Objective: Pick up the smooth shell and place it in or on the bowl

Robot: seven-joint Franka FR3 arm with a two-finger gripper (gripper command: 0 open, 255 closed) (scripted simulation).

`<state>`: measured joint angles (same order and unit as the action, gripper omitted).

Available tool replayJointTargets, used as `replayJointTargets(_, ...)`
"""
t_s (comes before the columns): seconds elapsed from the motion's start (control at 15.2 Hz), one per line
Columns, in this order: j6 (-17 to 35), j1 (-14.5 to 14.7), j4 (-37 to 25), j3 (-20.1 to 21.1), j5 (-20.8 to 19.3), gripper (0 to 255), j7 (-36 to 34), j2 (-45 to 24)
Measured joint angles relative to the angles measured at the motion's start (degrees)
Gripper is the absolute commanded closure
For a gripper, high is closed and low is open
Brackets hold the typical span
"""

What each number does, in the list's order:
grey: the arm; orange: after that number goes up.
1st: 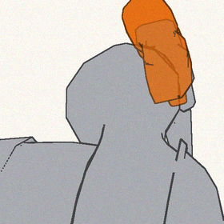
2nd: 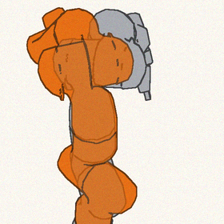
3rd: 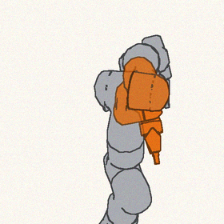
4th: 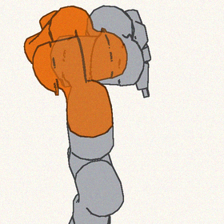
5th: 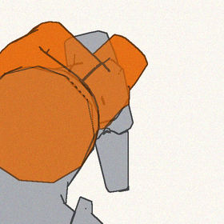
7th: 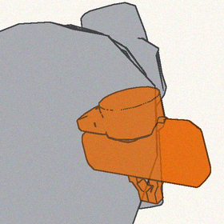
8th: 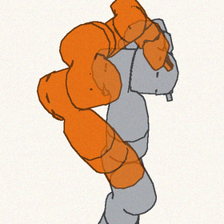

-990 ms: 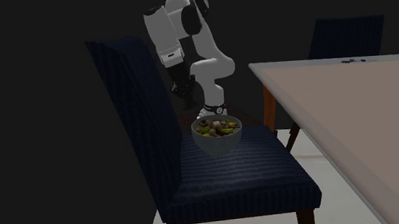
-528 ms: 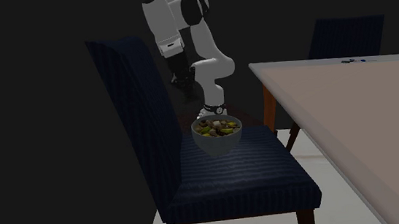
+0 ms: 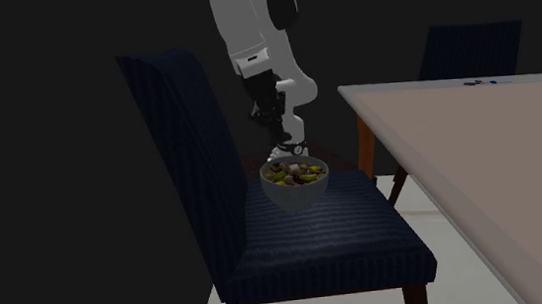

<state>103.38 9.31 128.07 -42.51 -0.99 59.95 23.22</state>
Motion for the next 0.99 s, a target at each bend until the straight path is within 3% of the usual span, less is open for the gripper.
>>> replayJointTargets(0.26, 1.0, 3.6, -5.1, -1.1, 4.7, 255, 0.6, -7.3)
replayJointTargets(0.99, 8.5, 4.5, -0.7, -2.8, 7.6, 255, 3.9, -11.2)
